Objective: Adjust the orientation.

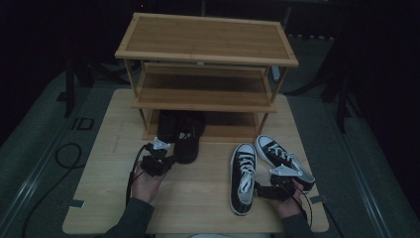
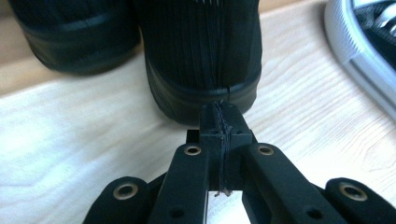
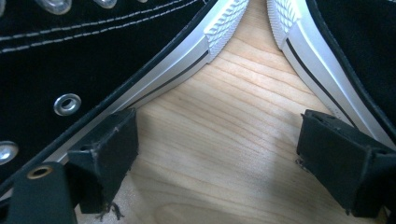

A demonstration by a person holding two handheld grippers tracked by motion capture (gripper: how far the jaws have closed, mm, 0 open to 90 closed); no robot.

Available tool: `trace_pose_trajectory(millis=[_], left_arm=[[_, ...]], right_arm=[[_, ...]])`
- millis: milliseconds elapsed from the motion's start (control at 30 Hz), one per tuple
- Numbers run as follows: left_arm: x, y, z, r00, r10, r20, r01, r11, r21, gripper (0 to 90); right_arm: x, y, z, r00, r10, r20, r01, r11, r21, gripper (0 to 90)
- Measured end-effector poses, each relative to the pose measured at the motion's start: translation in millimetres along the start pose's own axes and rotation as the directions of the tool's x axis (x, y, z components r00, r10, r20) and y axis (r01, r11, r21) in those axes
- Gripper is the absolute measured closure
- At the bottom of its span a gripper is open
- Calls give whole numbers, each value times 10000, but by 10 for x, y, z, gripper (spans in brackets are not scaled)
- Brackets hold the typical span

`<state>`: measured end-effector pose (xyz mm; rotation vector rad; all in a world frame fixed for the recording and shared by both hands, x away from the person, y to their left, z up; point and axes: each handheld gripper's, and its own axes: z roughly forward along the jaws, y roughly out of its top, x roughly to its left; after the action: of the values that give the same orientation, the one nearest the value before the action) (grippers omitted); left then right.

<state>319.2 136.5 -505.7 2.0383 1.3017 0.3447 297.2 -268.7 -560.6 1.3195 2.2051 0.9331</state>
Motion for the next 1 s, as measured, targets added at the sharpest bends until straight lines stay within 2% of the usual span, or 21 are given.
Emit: trace_pose_trajectory(millis=[267, 400, 500, 733, 1000], left_arm=[[-62, -88, 223, 9997, 231, 31, -233, 9966, 794, 896], [-138, -65, 304, 9989, 456, 134, -467, 9937, 1014, 895], [-197, -33, 367, 9976, 695, 25, -693, 9911, 1136, 895], [-250, 13, 466, 9982, 599, -86, -583, 9904, 1249, 898], [-232, 60, 563, 9998, 38, -184, -16, 9930, 1177, 898]], right_arm=[[0, 0, 0, 10000, -4, 8, 4, 10000, -2, 127], [0, 0, 0, 10000, -5, 0, 5, 10000, 0, 127], [0, 0, 0, 10000, -2, 6, 2, 10000, -2, 127], [0, -1, 1, 10000, 2, 4, -2, 10000, -15, 127], [0, 0, 1, 10000, -2, 6, 2, 10000, -15, 127]])
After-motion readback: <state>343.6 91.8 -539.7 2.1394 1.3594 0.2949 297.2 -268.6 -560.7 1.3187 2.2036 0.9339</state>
